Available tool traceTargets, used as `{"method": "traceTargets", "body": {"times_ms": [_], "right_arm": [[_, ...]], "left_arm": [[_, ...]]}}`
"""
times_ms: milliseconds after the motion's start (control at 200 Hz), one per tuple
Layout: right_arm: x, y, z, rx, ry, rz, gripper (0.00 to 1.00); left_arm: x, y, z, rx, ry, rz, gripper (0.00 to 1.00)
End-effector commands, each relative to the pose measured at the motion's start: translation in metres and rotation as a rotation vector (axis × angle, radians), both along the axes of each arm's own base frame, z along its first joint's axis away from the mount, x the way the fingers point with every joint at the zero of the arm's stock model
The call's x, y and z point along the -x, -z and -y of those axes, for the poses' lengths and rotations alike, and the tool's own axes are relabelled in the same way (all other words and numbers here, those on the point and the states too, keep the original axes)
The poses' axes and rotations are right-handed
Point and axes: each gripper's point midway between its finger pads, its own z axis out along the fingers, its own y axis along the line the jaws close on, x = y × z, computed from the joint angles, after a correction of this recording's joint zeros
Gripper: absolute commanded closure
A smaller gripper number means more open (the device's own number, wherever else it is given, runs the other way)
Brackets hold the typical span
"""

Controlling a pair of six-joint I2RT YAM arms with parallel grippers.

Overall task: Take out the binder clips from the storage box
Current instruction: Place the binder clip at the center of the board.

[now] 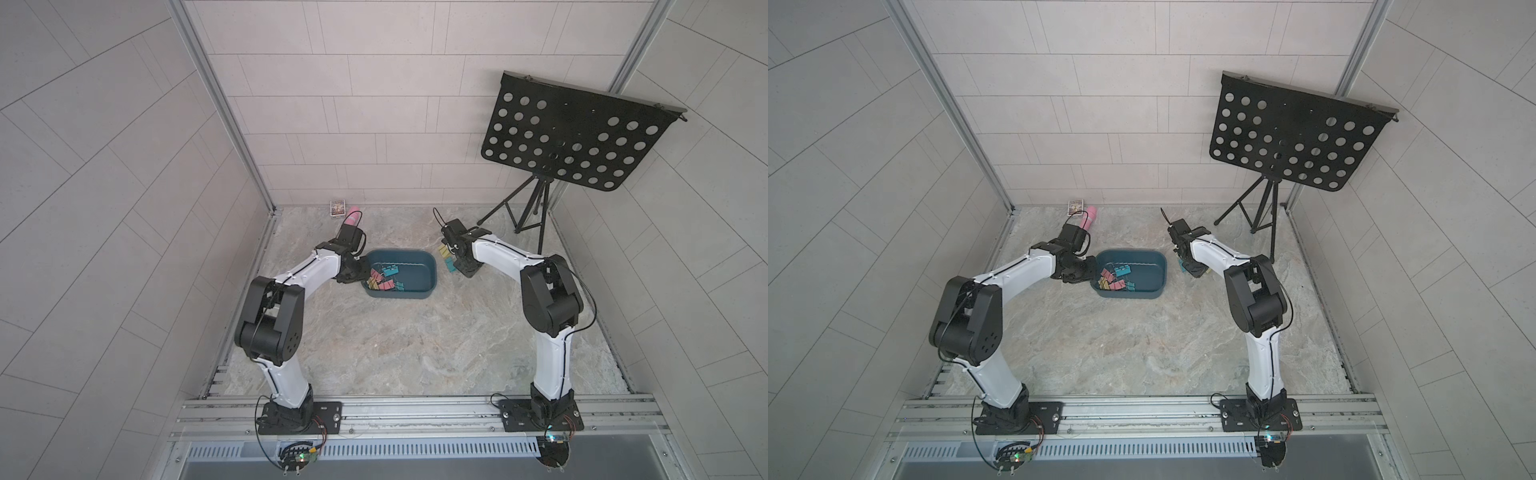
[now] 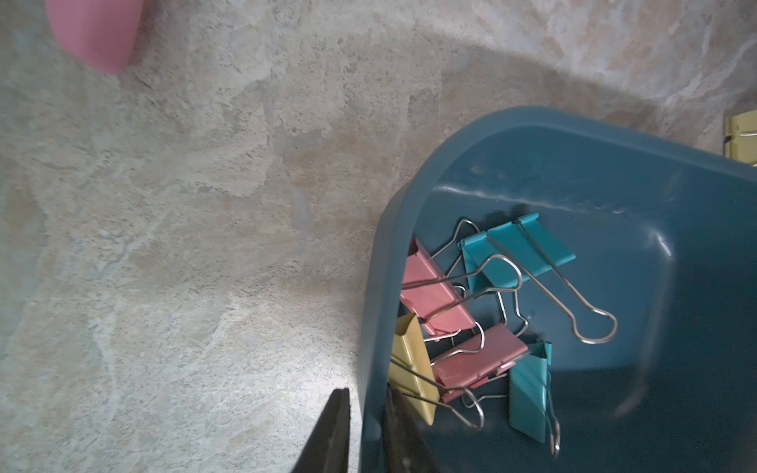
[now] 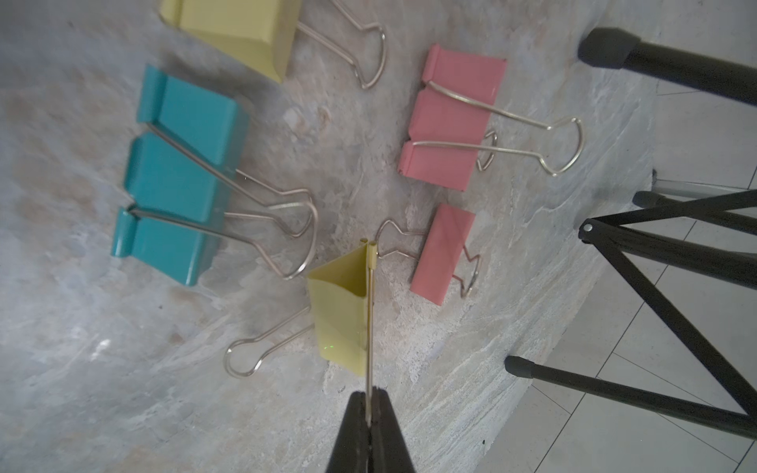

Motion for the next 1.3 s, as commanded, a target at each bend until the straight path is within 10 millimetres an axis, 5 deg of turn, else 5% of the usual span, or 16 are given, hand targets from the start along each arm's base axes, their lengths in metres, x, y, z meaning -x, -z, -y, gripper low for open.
{"method": "traceTargets", "body": {"times_ms": [0, 766, 1146, 1296], "right_arm": [[0.003, 0.007, 0.001, 0.011, 0.013, -0.027, 0.94], [0.003, 0.007, -0.007, -0.031, 0.027, -0.029, 0.74], [0.0, -0.058, -0.021, -0.18, 0.028, 0.097, 0.53], [0.005, -0.087, -0.052, -0.391, -0.018, 0.13, 0.5]], "left_arm": [[0.002, 0.003, -0.003, -0.008, 0.006, -0.005, 0.76], [0.002, 0.001, -0.004, -0.007, 0.003, -0.001, 0.76], [0.001, -0.001, -0.004, -0.007, 0.002, -0.001, 0.76], [0.0, 0.0, -0.003, -0.005, 0.002, -0.003, 0.76]]}}
